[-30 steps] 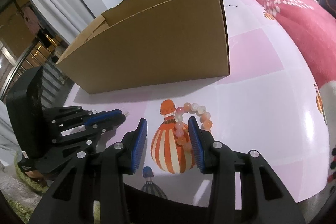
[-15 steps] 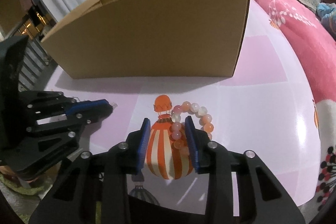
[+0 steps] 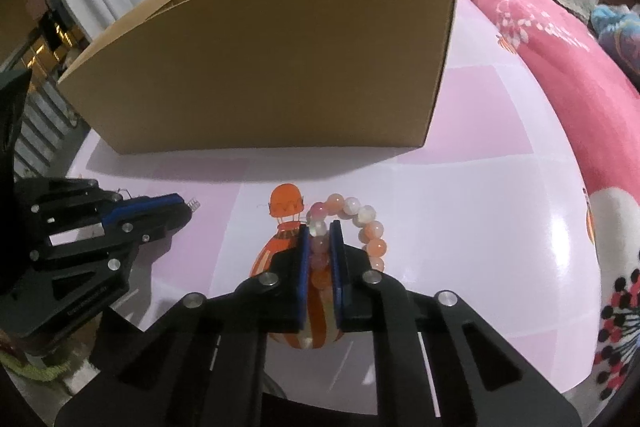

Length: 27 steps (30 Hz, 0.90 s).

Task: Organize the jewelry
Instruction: 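Close the right gripper on the pink bead bracelet, then carry the spring charm and bead bracelet over the box with both grippers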

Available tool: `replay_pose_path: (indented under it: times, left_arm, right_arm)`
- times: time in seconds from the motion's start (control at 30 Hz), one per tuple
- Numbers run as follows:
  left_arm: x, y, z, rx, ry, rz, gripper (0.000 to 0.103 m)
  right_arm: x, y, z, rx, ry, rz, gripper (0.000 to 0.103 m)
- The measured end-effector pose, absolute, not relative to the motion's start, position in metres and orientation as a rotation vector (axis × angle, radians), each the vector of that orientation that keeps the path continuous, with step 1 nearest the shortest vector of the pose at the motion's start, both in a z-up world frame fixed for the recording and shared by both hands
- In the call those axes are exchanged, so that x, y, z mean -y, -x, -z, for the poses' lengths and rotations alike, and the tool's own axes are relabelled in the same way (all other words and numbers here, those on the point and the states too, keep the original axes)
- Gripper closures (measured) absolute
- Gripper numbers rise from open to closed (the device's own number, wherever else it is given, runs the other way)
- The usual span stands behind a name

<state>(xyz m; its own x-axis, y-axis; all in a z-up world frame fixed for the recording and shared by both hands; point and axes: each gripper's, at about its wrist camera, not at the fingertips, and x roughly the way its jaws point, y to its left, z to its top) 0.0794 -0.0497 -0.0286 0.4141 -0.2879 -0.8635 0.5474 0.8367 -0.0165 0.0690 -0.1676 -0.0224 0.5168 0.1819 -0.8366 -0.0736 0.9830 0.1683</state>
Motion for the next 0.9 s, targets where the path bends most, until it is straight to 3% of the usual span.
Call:
replay_pose_path:
  times: [0.47, 0.9]
  left_arm:
    - [0.034, -0.074, 0.023, -0.956, -0.204, 0.596, 0.101]
    - [-0.018, -0.054, -0.071, -0.753, -0.069, 0.689, 0.101]
  right_arm:
    - [0.212, -0.065, 0.004, -0.949, -0.412, -0.213, 0.093]
    - [0.229, -0.049, -0.063, -0.747, -0.499, -0.293, 0.093]
